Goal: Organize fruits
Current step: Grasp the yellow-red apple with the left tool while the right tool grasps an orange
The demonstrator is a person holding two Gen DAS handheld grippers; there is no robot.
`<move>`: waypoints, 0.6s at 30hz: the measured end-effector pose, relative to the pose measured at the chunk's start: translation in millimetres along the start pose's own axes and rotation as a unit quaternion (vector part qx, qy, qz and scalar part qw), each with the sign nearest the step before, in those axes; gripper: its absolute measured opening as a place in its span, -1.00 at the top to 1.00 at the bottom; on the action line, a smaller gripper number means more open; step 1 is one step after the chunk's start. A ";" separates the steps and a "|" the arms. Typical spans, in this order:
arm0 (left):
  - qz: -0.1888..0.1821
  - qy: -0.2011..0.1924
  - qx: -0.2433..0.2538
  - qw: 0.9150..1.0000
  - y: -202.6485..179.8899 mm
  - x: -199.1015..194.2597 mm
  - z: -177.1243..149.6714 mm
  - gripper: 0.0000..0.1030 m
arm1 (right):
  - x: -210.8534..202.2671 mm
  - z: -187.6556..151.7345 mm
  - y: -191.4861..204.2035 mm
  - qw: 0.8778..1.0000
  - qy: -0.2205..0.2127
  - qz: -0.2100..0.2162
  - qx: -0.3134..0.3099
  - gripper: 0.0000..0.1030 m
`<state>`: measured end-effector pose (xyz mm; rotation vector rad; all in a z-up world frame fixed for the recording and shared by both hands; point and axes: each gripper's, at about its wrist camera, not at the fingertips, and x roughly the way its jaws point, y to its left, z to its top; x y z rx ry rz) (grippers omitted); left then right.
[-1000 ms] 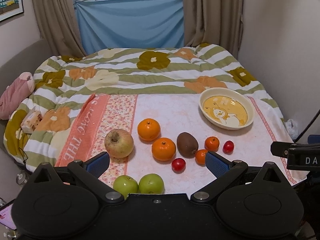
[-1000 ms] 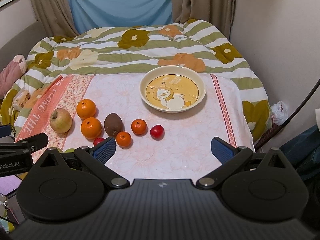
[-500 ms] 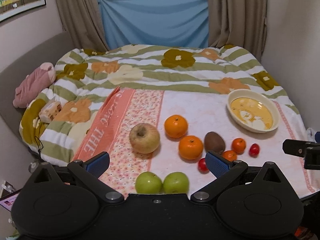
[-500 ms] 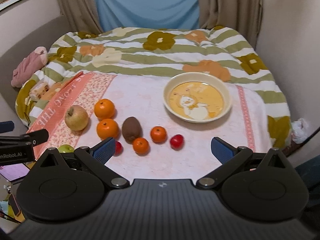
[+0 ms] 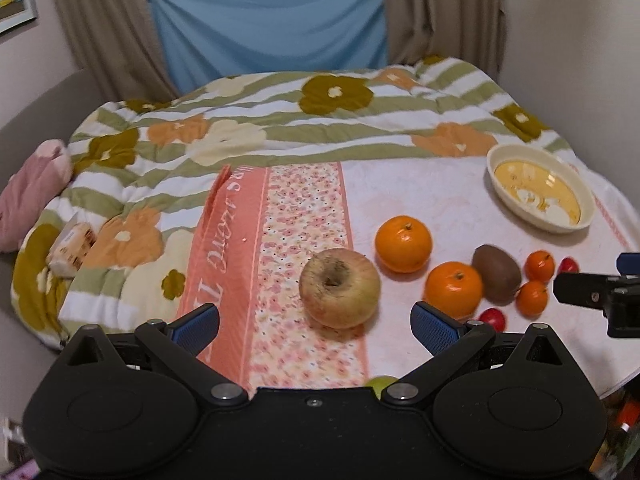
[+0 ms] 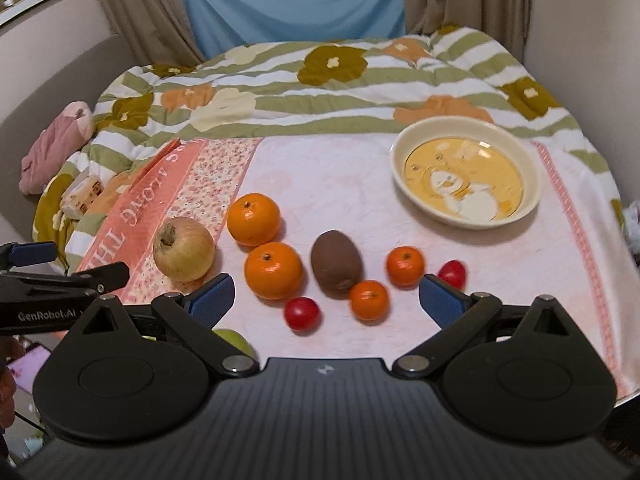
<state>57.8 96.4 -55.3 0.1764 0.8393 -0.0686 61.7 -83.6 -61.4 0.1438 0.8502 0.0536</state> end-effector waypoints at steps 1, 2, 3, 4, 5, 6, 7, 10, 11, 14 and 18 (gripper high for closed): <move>-0.005 0.002 0.008 1.000 3.0 6.5 0.5 -0.99 | 5.2 0.4 4.3 1.000 0.002 -0.005 0.006 -1.00; -0.011 0.005 0.016 1.000 5.7 13.1 1.0 -0.99 | 10.6 1.0 9.5 1.000 0.004 -0.009 0.012 -1.00; -0.018 0.008 0.023 1.000 7.8 19.4 1.8 -0.99 | 16.2 1.4 14.5 1.000 0.007 -0.012 0.018 -1.00; -0.025 0.011 0.031 0.999 9.4 25.6 2.8 -0.99 | 21.2 1.6 18.7 1.000 0.008 -0.015 0.023 -1.00; -0.031 0.013 0.038 0.999 11.0 30.9 4.0 -0.99 | 26.4 2.0 22.3 0.999 0.010 -0.019 0.028 -1.00; -0.036 0.016 0.046 0.998 12.5 36.4 4.5 -0.99 | 33.0 2.6 26.8 0.999 0.012 -0.023 0.032 -1.00; -0.042 0.019 0.054 0.997 13.0 42.3 5.5 -0.99 | 39.1 2.6 30.6 0.999 0.015 -0.026 0.035 -1.00; -0.059 0.025 0.075 0.995 14.1 61.5 8.9 -0.98 | 58.3 3.0 38.8 0.998 0.023 -0.035 0.046 -1.00; -0.066 0.028 0.082 0.994 13.2 68.5 10.0 -0.96 | 65.3 3.3 41.0 0.998 0.027 -0.039 0.049 -1.00; -0.082 0.037 0.098 0.991 10.9 87.0 13.1 -0.91 | 80.9 3.9 46.3 0.997 0.034 -0.048 0.050 -1.00; -0.100 0.050 0.117 0.987 6.7 106.8 15.7 -0.84 | 99.7 4.2 48.5 0.996 0.045 -0.052 0.062 -1.00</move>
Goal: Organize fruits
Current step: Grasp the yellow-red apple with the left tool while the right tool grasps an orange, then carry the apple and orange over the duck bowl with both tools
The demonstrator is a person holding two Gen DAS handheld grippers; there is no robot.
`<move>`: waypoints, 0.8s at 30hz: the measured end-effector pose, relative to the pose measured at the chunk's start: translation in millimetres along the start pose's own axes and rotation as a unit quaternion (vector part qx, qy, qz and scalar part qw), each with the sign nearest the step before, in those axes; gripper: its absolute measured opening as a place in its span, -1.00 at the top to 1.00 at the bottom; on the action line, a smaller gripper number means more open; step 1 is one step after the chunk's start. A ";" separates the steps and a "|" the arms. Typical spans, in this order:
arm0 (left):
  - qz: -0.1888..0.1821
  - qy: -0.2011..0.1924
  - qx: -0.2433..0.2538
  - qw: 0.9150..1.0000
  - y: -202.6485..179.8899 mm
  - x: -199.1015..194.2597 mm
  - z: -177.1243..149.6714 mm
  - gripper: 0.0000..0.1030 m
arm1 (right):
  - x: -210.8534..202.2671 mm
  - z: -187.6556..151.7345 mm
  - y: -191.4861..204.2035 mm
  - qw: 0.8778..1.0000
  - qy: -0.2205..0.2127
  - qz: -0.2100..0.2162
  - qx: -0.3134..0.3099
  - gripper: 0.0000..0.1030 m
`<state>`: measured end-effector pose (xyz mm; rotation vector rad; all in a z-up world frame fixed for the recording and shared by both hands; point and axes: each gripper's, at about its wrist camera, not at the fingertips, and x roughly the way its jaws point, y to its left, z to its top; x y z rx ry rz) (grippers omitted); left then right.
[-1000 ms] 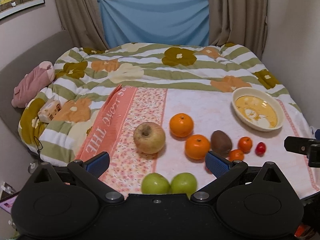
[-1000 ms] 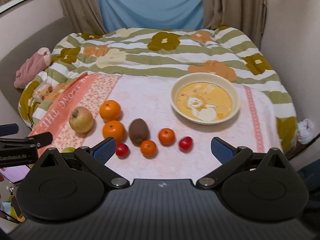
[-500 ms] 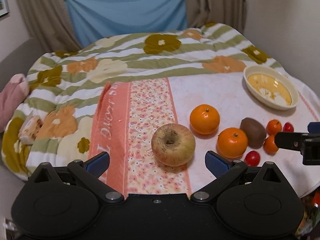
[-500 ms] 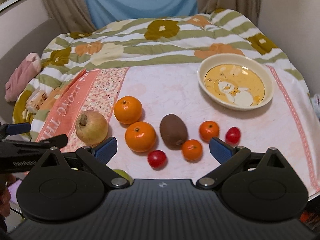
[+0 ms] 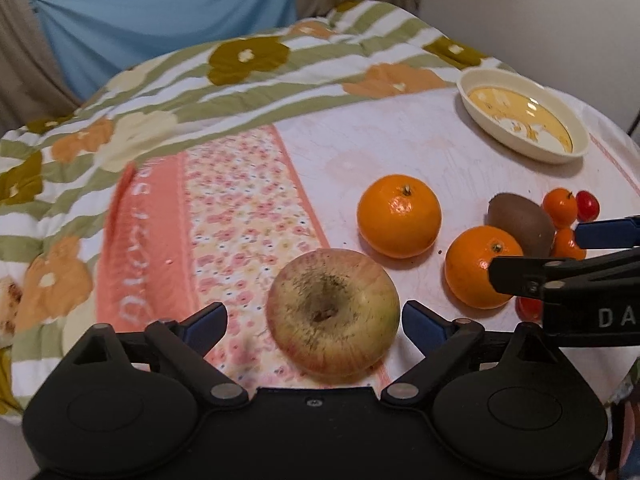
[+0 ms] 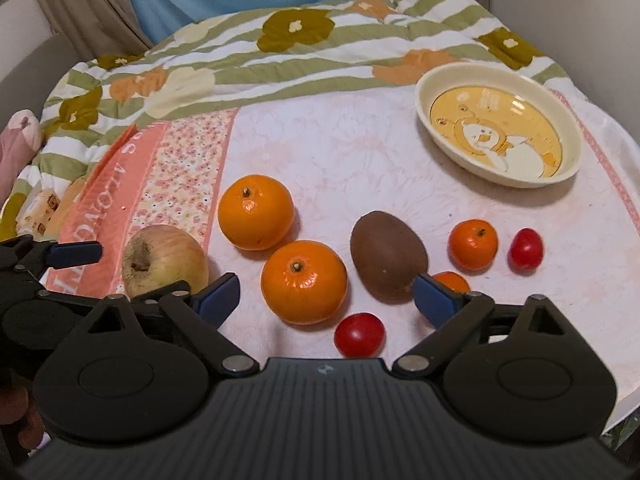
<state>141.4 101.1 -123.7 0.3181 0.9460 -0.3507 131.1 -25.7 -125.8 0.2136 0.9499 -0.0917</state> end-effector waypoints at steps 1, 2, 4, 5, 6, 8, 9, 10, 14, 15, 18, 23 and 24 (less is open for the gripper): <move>-0.004 0.003 0.004 1.000 0.0 3.5 0.5 -0.82 | 4.0 0.1 0.7 1.000 0.002 -0.001 0.003 -1.00; -0.008 0.005 0.008 1.000 -0.1 6.9 1.2 -0.80 | 7.5 0.0 0.8 1.000 0.005 -0.001 0.005 -1.00; -0.013 0.008 0.014 1.000 -0.7 13.5 2.5 -0.75 | 13.7 0.1 1.7 1.000 0.011 -0.001 0.008 -0.98; -0.017 0.011 0.016 1.000 -0.9 16.8 2.8 -0.70 | 17.3 -0.4 1.9 1.000 0.014 0.000 0.009 -0.95; -0.020 0.012 0.018 1.000 -0.8 19.2 2.8 -0.64 | 20.9 -0.7 2.5 1.000 0.018 0.001 0.011 -0.91; -0.028 0.013 0.022 0.999 -1.4 22.7 2.6 -0.58 | 25.4 -1.4 4.9 1.000 0.019 0.001 0.011 -0.91; -0.026 0.011 0.024 0.999 -2.5 22.6 1.9 -0.57 | 26.3 -0.8 6.9 1.000 0.019 0.001 0.007 -0.91; -0.024 0.009 0.028 0.999 -3.9 22.6 1.6 -0.57 | 27.4 0.2 8.6 1.000 0.018 0.000 0.004 -0.90; -0.019 0.004 0.038 0.999 -6.7 22.4 1.2 -0.56 | 32.0 2.4 16.8 1.000 0.021 0.004 -0.009 -0.75; -0.021 0.004 0.037 0.999 -6.1 22.5 1.2 -0.56 | 33.6 2.8 18.3 1.000 0.024 0.006 -0.010 -0.65; -0.026 0.004 0.033 0.999 -3.3 22.1 0.4 -0.56 | 38.1 3.3 18.8 1.000 0.028 -0.002 -0.009 -0.60; -0.031 0.001 0.032 0.999 -1.6 21.5 -1.2 -0.56 | 45.7 2.8 14.3 0.999 0.040 -0.004 0.007 -0.48; -0.031 0.001 0.031 0.999 -1.4 21.4 -1.6 -0.55 | 46.2 2.7 13.8 0.999 0.040 -0.004 0.007 -0.48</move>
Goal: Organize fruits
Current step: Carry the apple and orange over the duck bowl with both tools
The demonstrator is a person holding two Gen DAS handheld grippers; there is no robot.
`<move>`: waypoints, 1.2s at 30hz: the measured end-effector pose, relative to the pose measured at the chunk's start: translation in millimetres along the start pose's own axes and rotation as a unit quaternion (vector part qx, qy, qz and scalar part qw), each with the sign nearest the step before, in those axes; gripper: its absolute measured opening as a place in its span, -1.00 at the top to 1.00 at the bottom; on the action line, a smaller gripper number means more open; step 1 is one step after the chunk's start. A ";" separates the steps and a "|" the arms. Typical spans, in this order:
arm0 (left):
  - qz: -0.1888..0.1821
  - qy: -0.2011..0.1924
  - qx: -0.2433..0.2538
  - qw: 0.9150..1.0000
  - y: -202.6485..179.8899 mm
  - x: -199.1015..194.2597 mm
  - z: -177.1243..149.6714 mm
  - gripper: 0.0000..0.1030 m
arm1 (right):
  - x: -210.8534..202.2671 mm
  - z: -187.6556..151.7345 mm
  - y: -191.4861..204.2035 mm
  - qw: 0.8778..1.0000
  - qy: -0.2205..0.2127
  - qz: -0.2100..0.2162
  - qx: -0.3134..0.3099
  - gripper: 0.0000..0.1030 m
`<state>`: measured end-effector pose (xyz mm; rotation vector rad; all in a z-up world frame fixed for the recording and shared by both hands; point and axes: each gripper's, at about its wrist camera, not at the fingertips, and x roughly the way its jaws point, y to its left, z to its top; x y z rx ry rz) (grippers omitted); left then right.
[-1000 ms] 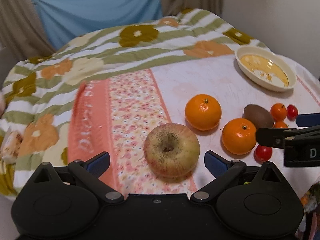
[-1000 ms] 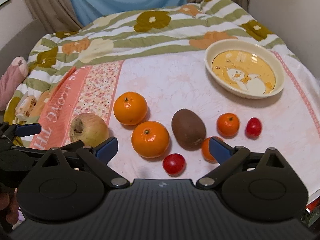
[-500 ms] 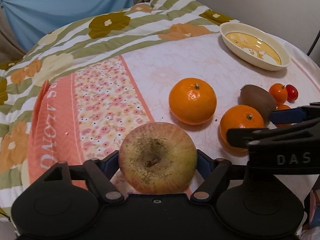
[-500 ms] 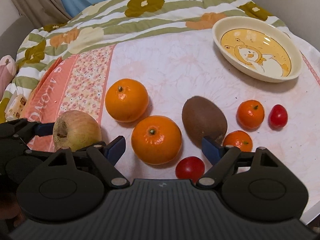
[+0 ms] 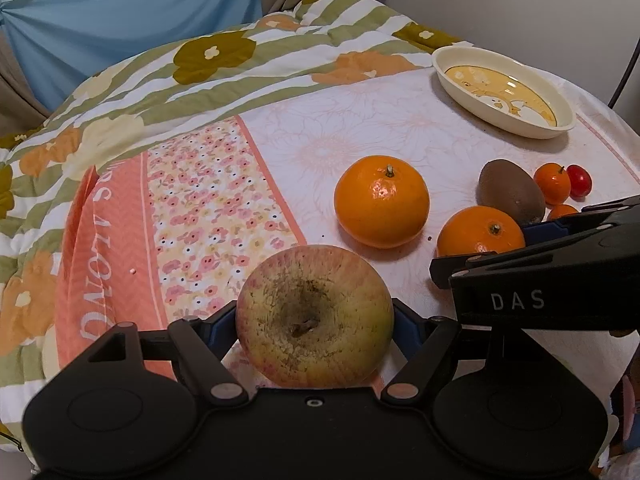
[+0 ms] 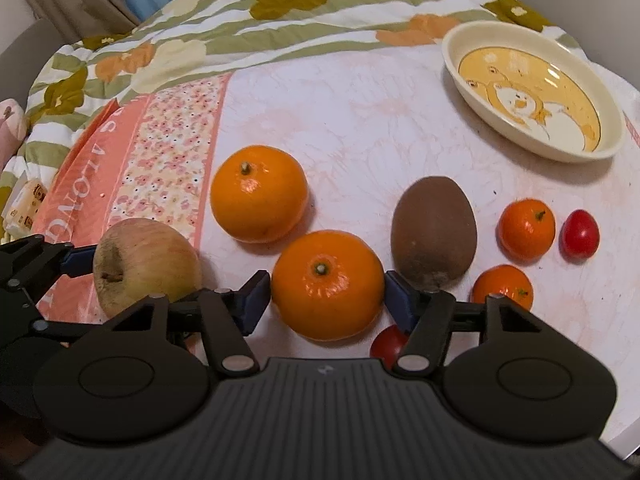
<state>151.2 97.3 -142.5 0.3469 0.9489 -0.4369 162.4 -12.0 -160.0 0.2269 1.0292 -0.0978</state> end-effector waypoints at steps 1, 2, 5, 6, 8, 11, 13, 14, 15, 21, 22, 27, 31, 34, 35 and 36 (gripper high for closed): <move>0.000 -0.001 0.000 1.000 0.4 -0.1 -0.5 -0.55 | 0.2 0.1 0.2 1.000 -0.001 0.000 -0.001 -0.47; 0.000 -0.001 -0.001 1.000 0.6 -0.4 -1.2 -0.55 | 0.4 0.1 0.5 1.000 -0.002 0.000 -0.002 -0.47; -0.001 -0.002 -0.002 1.000 1.9 -1.4 -2.9 -0.55 | 0.7 0.0 2.8 1.000 -0.005 -0.002 -0.009 -0.46; 0.000 -0.002 -0.003 1.000 2.4 -1.7 -3.4 -0.55 | 0.3 -0.6 3.6 1.000 -0.008 -0.004 -0.014 -0.46; 0.001 -0.002 -0.005 1.000 3.3 -2.3 -4.4 -0.55 | 0.1 -2.0 5.4 1.000 -0.011 -0.005 -0.020 -0.45; 0.006 -0.003 -0.012 1.000 5.6 -4.3 -6.8 -0.55 | -0.5 -2.3 6.1 1.000 -0.013 -0.004 -0.026 -0.45; 0.008 -0.003 -0.018 1.000 7.7 -6.1 -8.9 -0.55 | -1.9 -0.7 5.5 1.000 -0.014 0.001 -0.026 -0.44; 0.009 -0.003 -0.022 1.000 8.7 -7.5 -10.1 -0.55 | -3.5 0.4 5.7 1.000 -0.016 0.001 -0.027 -0.44; 0.009 -0.004 -0.025 1.000 9.8 -9.3 -10.7 -0.55 | -6.7 1.6 6.1 0.999 -0.021 0.001 -0.030 -0.44; 0.016 -0.023 -0.043 0.999 12.4 -33.1 -5.7 -0.55 | -34.5 9.7 5.7 0.998 -0.045 0.012 -0.042 -0.44; 0.019 -0.027 -0.044 0.998 11.8 -38.3 -3.5 -0.55 | -39.3 12.2 4.9 0.998 -0.048 0.015 -0.042 -0.44; 0.047 -0.048 -0.070 0.995 7.3 -69.7 12.2 -0.55 | -68.3 26.3 -8.0 0.996 -0.072 0.031 -0.041 -0.44; 0.068 -0.062 -0.088 0.992 -6.2 -92.0 26.6 -0.55 | -90.5 40.9 -27.9 0.994 -0.093 0.045 -0.048 -0.44; 0.081 -0.070 -0.106 0.989 -22.1 -103.7 38.3 -0.55 | -105.3 55.7 -49.8 0.991 -0.105 0.057 -0.058 -0.44; 0.084 -0.072 -0.110 0.988 -27.6 -106.3 42.7 -0.55 | -108.7 60.1 -57.1 0.990 -0.108 0.058 -0.061 -0.44; 0.086 -0.074 -0.116 0.987 -34.3 -109.3 47.9 -0.55 | -112.6 65.3 -65.7 0.990 -0.112 0.060 -0.066 -0.44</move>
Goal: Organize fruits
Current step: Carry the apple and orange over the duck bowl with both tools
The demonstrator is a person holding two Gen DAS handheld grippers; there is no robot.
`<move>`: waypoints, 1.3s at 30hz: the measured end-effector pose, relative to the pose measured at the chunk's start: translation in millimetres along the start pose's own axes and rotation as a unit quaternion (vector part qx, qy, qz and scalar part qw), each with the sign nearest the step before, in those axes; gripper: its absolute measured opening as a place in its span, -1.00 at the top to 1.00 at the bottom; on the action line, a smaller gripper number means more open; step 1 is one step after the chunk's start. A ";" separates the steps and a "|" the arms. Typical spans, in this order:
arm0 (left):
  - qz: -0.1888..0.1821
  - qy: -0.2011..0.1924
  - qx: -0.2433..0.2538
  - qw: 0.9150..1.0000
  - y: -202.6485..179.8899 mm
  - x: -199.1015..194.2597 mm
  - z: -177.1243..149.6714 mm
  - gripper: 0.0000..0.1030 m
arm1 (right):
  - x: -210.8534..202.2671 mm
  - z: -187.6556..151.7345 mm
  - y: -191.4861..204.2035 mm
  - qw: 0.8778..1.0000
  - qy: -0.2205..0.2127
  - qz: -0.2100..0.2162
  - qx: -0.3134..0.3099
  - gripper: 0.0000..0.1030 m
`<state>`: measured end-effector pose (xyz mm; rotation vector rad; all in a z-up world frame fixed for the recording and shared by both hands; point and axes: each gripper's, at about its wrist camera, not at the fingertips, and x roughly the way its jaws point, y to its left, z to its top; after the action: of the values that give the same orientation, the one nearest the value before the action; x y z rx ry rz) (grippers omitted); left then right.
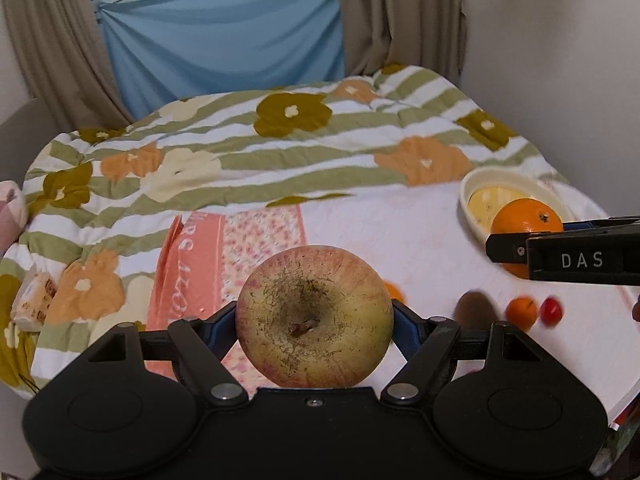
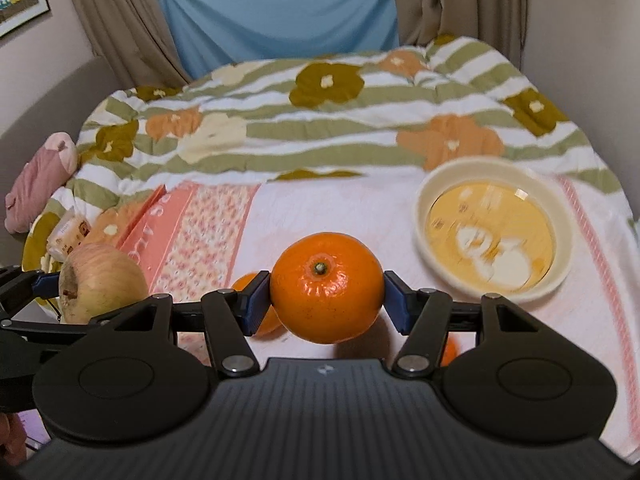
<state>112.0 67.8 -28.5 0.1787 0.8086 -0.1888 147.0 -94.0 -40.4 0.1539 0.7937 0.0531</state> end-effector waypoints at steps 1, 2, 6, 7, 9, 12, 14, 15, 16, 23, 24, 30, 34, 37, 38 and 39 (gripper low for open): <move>0.001 -0.001 -0.004 1.000 -6.4 -1.6 3.5 -0.55 | -3.6 5.1 -10.1 1.000 -0.003 0.002 -0.003 -0.44; 0.001 -0.002 -0.008 1.000 -14.6 -2.9 8.0 -0.55 | -6.2 9.0 -18.2 1.000 -0.005 0.004 -0.005 -0.44; -0.005 -0.004 -0.026 1.000 -45.2 1.5 26.7 -0.55 | -13.8 26.1 -60.1 1.000 -0.010 0.007 -0.022 -0.44; -0.006 -0.005 -0.029 1.000 -53.6 4.2 30.7 -0.55 | -14.1 29.6 -69.8 1.000 -0.011 0.007 -0.027 -0.44; -0.006 -0.008 -0.030 0.999 -72.2 11.4 40.2 -0.55 | -12.2 36.6 -92.5 0.999 -0.011 0.006 -0.034 -0.44; -0.010 -0.008 -0.032 0.999 -99.6 27.5 53.9 -0.55 | -3.8 47.2 -126.3 0.999 -0.007 0.004 -0.040 -0.44; -0.014 -0.006 -0.033 0.999 -117.4 40.9 63.0 -0.55 | 4.5 53.4 -146.4 0.999 -0.004 0.004 -0.040 -0.44; -0.017 -0.004 -0.032 0.999 -125.4 48.0 67.3 -0.55 | 9.7 57.1 -157.0 0.999 -0.002 0.004 -0.041 -0.44; -0.020 -0.003 -0.031 0.999 -133.3 55.6 71.9 -0.55 | 14.7 60.0 -165.3 0.999 0.000 0.003 -0.043 -0.44; -0.036 0.012 -0.009 0.999 -182.5 120.1 99.3 -0.55 | 58.9 74.9 -215.4 0.999 0.015 0.005 -0.037 -0.44; -0.036 0.013 -0.001 0.999 -188.7 130.2 100.8 -0.55 | 65.8 76.0 -221.2 0.999 0.019 0.004 -0.035 -0.44; -0.038 0.032 0.028 0.998 -211.9 178.8 102.2 -0.55 | 96.7 82.4 -246.5 0.999 0.028 0.004 -0.023 -0.44; -0.031 0.038 0.059 0.997 -227.5 202.9 105.2 -0.55 | 111.1 86.4 -255.4 0.999 0.032 0.006 -0.021 -0.44; -0.025 0.039 0.075 0.996 -235.8 212.4 105.8 -0.55 | 116.8 88.2 -257.3 0.999 0.035 0.007 -0.024 -0.44; -0.025 0.038 0.079 0.996 -237.7 214.3 106.8 -0.55 | 118.1 88.1 -257.9 0.999 0.036 0.008 -0.025 -0.44; -0.024 0.039 0.082 0.996 -238.9 215.6 106.9 -0.55 | 119.6 88.1 -259.0 0.999 0.037 0.009 -0.026 -0.44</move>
<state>276.3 -209.4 -134.2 0.3220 0.8750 -0.2954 291.0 -347.5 -104.8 0.1107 0.8644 0.0958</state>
